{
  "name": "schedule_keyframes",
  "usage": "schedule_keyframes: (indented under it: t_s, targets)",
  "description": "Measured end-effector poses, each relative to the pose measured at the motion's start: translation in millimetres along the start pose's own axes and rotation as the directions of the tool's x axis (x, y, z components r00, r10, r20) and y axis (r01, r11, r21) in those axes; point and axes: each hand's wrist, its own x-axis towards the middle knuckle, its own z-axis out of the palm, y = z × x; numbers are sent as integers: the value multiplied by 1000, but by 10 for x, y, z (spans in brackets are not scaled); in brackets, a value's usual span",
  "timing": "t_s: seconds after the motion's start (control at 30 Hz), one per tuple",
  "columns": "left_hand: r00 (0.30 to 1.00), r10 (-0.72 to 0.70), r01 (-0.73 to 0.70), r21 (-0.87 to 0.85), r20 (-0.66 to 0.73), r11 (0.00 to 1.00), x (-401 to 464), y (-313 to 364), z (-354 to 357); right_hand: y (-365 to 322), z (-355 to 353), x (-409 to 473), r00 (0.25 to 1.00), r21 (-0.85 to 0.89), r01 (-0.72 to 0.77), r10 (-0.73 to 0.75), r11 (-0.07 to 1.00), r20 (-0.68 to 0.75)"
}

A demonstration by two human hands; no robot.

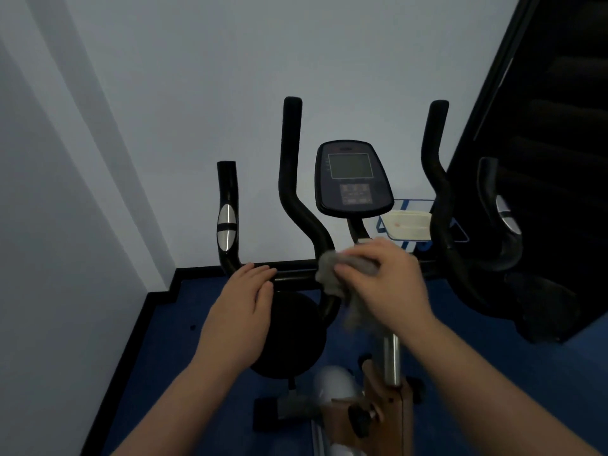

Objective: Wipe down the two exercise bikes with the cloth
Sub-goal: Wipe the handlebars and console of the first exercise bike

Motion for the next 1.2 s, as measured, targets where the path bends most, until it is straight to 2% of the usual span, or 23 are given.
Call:
schedule_keyframes:
  t_s: [0.13,0.23,0.3,0.4,0.5,0.63,0.73,0.83,0.9,0.97,1.03,1.1,1.2]
  targets:
    - [1000,12,-12,8,13,1000,-14,-2,5,15,269,-153,1000,-7,6,-6,1000,-5]
    - [1000,9,-10,3,26,1000,-17,-19,4,174,275,-548,999,258,-41,44,965,-4]
    - [1000,10,-10,1,22,1000,-12,-29,6,210,209,-686,999,327,-36,27,944,33]
    - [1000,10,-11,12,13,1000,7,-33,11,182,94,-473,994,287,-46,15,957,108]
    - [1000,8,-8,13,9,1000,26,-43,13,51,102,-151,999,217,-43,42,975,8]
    - [1000,-2,2,11,16,1000,21,-65,32,-34,315,-327,1000,35,10,-11,999,30]
    - [1000,-7,7,-1,28,1000,11,-63,37,124,287,-664,991,124,112,-120,986,57]
    - [1000,-13,14,-36,17,999,-2,-50,28,224,156,-731,988,276,-14,-30,961,154]
    - [998,-46,42,-116,-33,992,-35,-41,29,204,81,-567,991,294,-87,54,952,119]
    - [989,-87,63,-194,-122,979,-107,-15,55,97,17,-317,998,257,-61,63,965,1]
    - [973,-74,34,-183,-220,983,-185,14,85,-92,18,-80,998,185,-34,42,982,-36]
    - [960,-43,9,-123,-276,992,-229,29,92,-288,151,52,998,85,-39,35,996,50]
    - [970,-81,61,-92,-230,994,-244,31,64,-480,486,14,982,-157,32,-2,987,187]
